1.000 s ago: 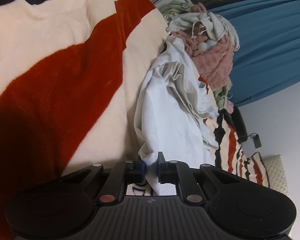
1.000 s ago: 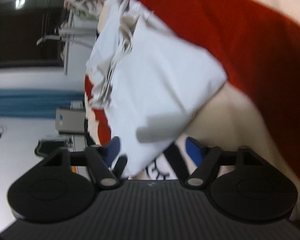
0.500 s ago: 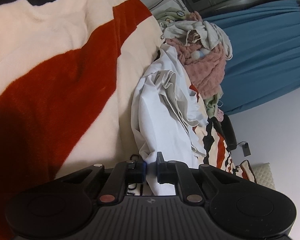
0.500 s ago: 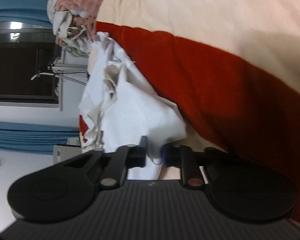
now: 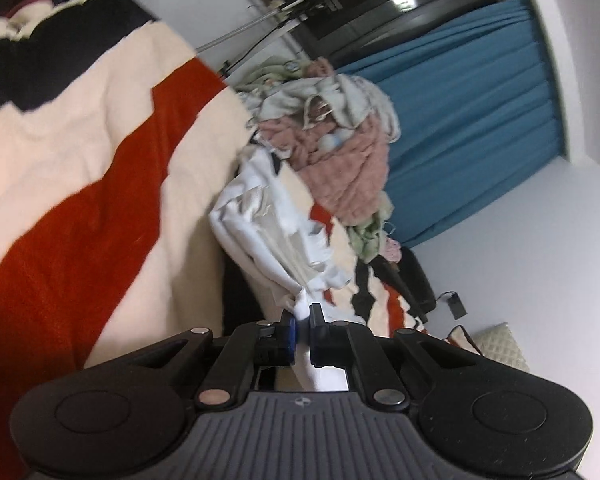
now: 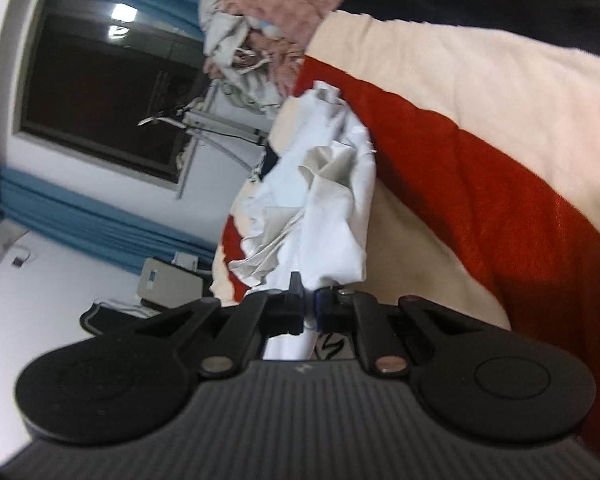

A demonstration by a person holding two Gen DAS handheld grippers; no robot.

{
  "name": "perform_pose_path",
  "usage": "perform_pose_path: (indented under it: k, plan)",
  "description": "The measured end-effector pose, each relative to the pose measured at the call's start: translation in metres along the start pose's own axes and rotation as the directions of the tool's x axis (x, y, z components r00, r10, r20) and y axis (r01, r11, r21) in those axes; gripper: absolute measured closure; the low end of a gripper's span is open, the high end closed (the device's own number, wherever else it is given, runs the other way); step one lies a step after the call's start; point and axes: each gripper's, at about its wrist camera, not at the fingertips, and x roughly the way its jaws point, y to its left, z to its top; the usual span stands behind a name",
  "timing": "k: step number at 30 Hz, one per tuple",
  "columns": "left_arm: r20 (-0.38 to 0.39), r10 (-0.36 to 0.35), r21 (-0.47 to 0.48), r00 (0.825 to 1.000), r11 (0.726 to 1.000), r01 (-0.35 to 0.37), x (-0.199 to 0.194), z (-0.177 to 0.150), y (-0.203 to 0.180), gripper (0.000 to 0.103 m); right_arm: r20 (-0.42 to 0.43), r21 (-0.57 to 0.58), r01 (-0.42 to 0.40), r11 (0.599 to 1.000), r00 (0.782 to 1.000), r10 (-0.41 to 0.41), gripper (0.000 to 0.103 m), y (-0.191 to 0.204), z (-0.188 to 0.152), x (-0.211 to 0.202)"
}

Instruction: Fold clothes

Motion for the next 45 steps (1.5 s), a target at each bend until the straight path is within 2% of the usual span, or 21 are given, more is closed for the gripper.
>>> perform_pose_path:
  k: [5, 12, 19, 23, 27, 32, 35, 38, 42, 45]
  plan:
    - [0.02, -0.038, 0.02, 0.999, 0.999, 0.038, -0.036, -0.012, -0.014, 0.097, 0.035, -0.105, -0.011, 0.994, 0.999, 0.014, 0.095, 0.015, -0.016, -0.031]
    - [0.028, -0.099, 0.051, 0.995, 0.994, 0.097, -0.101, -0.052, -0.035, 0.097, 0.052, -0.275, -0.008, 0.961, 0.998, 0.023, 0.095, 0.035, -0.041, -0.098]
    - [0.044, -0.101, 0.001, 0.994, 0.995, 0.101, -0.167, -0.095, -0.045, 0.097, 0.038, -0.233, -0.037, 0.972, 0.998, 0.047, 0.095, 0.026, -0.069, -0.165]
    - [0.023, -0.072, 0.0, 0.997, 0.997, 0.072, -0.172, -0.103, -0.048, 0.097, 0.028, -0.225, -0.017, 0.974, 0.999, 0.024, 0.095, 0.023, -0.074, -0.164]
    - [0.021, -0.062, -0.035, 0.998, 0.997, 0.063, -0.158, -0.091, -0.044, 0.097, 0.036, -0.195, -0.006, 0.981, 0.999, 0.013, 0.095, 0.022, -0.066, -0.15]
    - [0.062, -0.076, -0.035, 0.995, 0.996, 0.078, -0.116, -0.049, -0.058, 0.097, 0.083, -0.204, -0.011, 0.979, 0.996, 0.028, 0.095, 0.049, -0.034, -0.117]
    - [0.078, -0.06, 0.004, 0.995, 0.998, 0.059, -0.074, -0.013, -0.074, 0.096, 0.126, -0.214, 0.026, 0.976, 0.992, 0.001, 0.095, 0.066, -0.006, -0.074]
    - [0.135, -0.065, 0.107, 0.989, 0.993, 0.051, -0.02, 0.015, -0.082, 0.095, 0.154, -0.217, 0.066, 0.974, 0.988, -0.032, 0.095, 0.077, 0.025, -0.027]
    - [0.115, 0.0, 0.033, 0.993, 0.999, -0.004, 0.044, 0.04, -0.059, 0.095, 0.121, -0.159, 0.136, 0.978, 0.986, -0.117, 0.094, 0.069, 0.06, 0.037]
    - [0.098, 0.042, 0.061, 0.994, 0.997, -0.048, 0.071, 0.049, -0.043, 0.095, 0.086, -0.188, 0.149, 0.971, 0.987, -0.135, 0.094, 0.048, 0.075, 0.073]
